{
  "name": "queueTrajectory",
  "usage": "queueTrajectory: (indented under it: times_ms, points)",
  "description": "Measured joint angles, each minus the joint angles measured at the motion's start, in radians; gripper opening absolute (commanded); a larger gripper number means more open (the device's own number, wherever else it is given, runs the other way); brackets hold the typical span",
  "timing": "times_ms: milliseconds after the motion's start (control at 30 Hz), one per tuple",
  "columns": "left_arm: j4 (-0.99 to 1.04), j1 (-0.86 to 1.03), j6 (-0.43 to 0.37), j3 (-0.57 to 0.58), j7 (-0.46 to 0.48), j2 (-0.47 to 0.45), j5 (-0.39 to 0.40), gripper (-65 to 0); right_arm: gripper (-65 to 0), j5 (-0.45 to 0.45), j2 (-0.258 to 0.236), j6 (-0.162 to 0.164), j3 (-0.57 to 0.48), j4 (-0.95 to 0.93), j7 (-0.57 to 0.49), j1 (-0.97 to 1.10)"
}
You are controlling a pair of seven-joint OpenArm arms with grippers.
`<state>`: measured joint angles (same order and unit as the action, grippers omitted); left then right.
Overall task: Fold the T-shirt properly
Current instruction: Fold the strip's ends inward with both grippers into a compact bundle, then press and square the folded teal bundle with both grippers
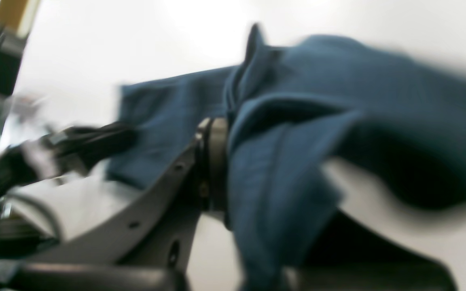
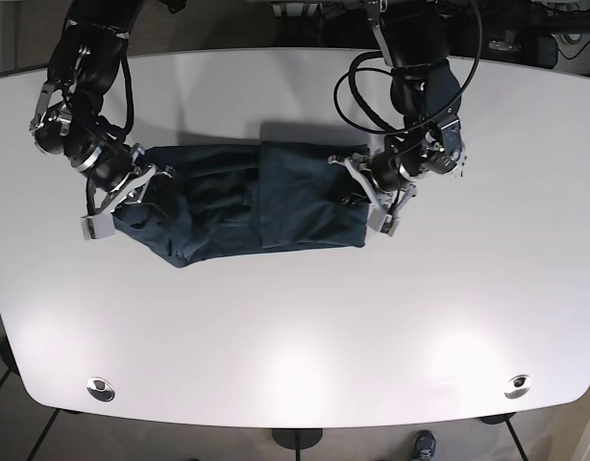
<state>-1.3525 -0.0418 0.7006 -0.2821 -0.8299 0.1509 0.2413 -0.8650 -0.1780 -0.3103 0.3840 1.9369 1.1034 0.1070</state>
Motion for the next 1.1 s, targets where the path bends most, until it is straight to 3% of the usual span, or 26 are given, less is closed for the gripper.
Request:
queueTrajectory:
  times_ms: [100, 233, 333, 500, 567, 667, 733, 800, 867, 1000, 1100]
  points:
    - [0.048, 0.0, 0.0, 0.093, 0.072, 0.002, -0.001, -60.1, -63.3, 0.008, 0.0, 0.001, -0.091, 0.0, 0.008, -0.015]
    - [0.066, 0.005, 0.004, 0.169, 0.088, 0.006, 0.006, -60.1, -63.3, 0.016, 0.089, 0.0, -0.166, -0.016, -0.007, -0.056]
    - [0.066, 0.005, 0.004, 0.177, 0.089, 0.006, 0.006, -60.1, -63.3, 0.175, 0.138, 0.001, -0.24, -0.078, 0.006, -0.085]
    - [0.066, 0.004, 0.004, 0.177, 0.089, 0.006, 0.006, -60.1, -62.6, 0.295, 0.177, -0.003, -0.298, -0.155, -0.031, -0.122]
    - [0.066, 0.003, 0.004, 0.177, 0.087, 0.006, 0.006, -60.1, -56.6, 0.306, 0.168, -0.001, -0.32, -0.179, -0.052, -0.121]
    - [0.066, 0.003, 0.004, 0.177, 0.087, 0.006, 0.006, -60.1, -33.5, 0.311, 0.156, 0.0, -0.369, -0.193, -0.052, -0.121]
    - [0.048, 0.003, 0.004, 0.177, 0.08, 0.006, 0.007, -60.1, -22.4, 0.308, 0.153, 0.0, -0.4, -0.19, -0.052, -0.126]
    - [-0.022, 0.013, -0.003, 0.157, 0.022, 0.007, 0.045, -60.1, -19.0, 0.307, 0.154, 0.0, -0.421, -0.189, -0.052, -0.13]
    - [-0.134, 0.053, -0.004, 0.079, 0.015, -0.018, 0.157, -60.1, -20.6, 0.31, 0.153, 0.0, -0.459, -0.19, -0.051, -0.15]
    - [-0.273, 0.124, -0.005, -0.035, 0.019, -0.215, 0.296, -60.1, -20.8, 0.301, 0.233, 0.0, -0.524, -0.205, -0.055, -0.188]
    - [-0.288, 0.208, -0.006, -0.14, 0.011, -0.308, 0.355, -60.1, -21.7, 0.309, 0.257, 0.0, -0.603, -0.241, -0.046, -0.208]
